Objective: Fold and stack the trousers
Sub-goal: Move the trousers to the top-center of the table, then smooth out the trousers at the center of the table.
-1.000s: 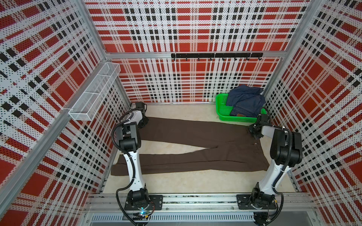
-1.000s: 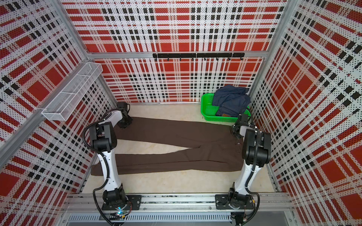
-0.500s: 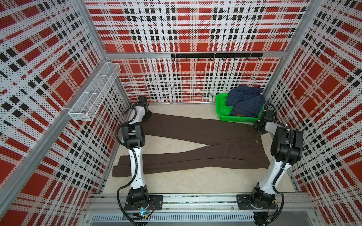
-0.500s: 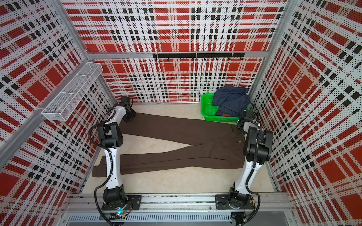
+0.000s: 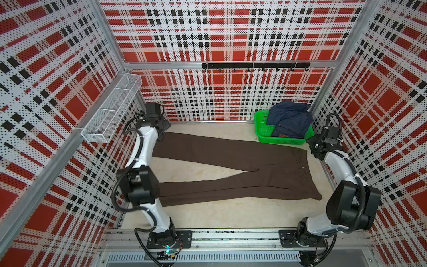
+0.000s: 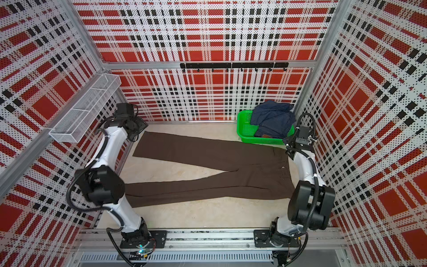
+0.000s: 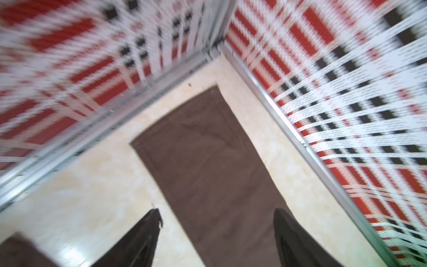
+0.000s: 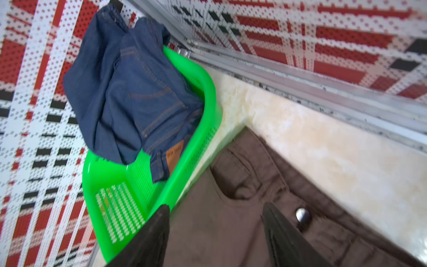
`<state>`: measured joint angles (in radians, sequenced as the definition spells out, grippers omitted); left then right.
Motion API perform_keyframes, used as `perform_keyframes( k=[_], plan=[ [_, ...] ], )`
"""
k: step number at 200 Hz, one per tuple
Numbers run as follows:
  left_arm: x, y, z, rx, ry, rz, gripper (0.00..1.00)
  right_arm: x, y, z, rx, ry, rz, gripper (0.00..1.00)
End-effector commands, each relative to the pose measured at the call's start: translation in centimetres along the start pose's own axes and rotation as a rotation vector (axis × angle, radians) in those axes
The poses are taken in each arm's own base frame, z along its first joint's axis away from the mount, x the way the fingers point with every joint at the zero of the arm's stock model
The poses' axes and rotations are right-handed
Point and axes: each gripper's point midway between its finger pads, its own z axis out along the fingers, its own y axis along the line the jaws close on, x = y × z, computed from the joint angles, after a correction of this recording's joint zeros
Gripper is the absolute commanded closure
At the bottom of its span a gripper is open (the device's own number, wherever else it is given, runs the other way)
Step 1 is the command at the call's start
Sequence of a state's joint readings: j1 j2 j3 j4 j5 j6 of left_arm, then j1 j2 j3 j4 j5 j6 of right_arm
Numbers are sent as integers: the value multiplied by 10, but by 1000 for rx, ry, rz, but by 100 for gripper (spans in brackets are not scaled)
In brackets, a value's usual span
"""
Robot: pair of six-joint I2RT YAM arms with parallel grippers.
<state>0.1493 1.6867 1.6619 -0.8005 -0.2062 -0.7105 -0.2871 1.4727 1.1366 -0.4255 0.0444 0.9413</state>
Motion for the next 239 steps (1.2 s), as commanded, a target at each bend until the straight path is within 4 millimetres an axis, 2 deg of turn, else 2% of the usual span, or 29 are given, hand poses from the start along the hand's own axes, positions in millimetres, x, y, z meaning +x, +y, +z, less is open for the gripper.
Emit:
perform_keyframes(
  k=[1, 18, 37, 53, 67, 81, 97, 158, 180, 197, 206, 222, 226, 239],
  plan=[
    [36, 88, 9, -175, 68, -61, 19, 46, -33, -5, 56, 139, -16, 32],
    [50, 146, -6, -232, 71, -144, 19, 61, -46, -16, 69, 163, -10, 31],
    [66, 198, -19, -272, 83, -257, 17, 74, -61, -26, 112, 188, -17, 30],
    [78, 234, -29, -328, 89, -357, 17, 79, -71, -32, 143, 201, -27, 30],
    [81, 254, -36, -383, 80, -398, 16, 83, -76, -35, 147, 205, -35, 30],
    [87, 265, -37, -405, 96, -445, 15, 85, -77, -37, 142, 205, -38, 30],
    [98, 268, -30, -396, 147, -482, 15, 88, -79, -39, 139, 211, -40, 29],
    [160, 287, -4, -470, 365, -521, 16, 92, -86, -47, 136, 206, -46, 30],
    [169, 293, 0, -491, 384, -518, 17, 94, -90, -47, 146, 208, -54, 30],
    [173, 299, 1, -504, 384, -526, 21, 94, -93, -46, 155, 204, -56, 31],
    [173, 301, 2, -510, 378, -527, 26, 95, -95, -46, 163, 202, -57, 31],
    [172, 304, 2, -508, 366, -528, 39, 95, -97, -45, 169, 200, -57, 33],
    [172, 305, 1, -506, 362, -530, 45, 95, -97, -45, 170, 201, -58, 33],
    [167, 305, 0, -477, 348, -542, 78, 95, -98, -46, 175, 198, -55, 33]
  ],
)
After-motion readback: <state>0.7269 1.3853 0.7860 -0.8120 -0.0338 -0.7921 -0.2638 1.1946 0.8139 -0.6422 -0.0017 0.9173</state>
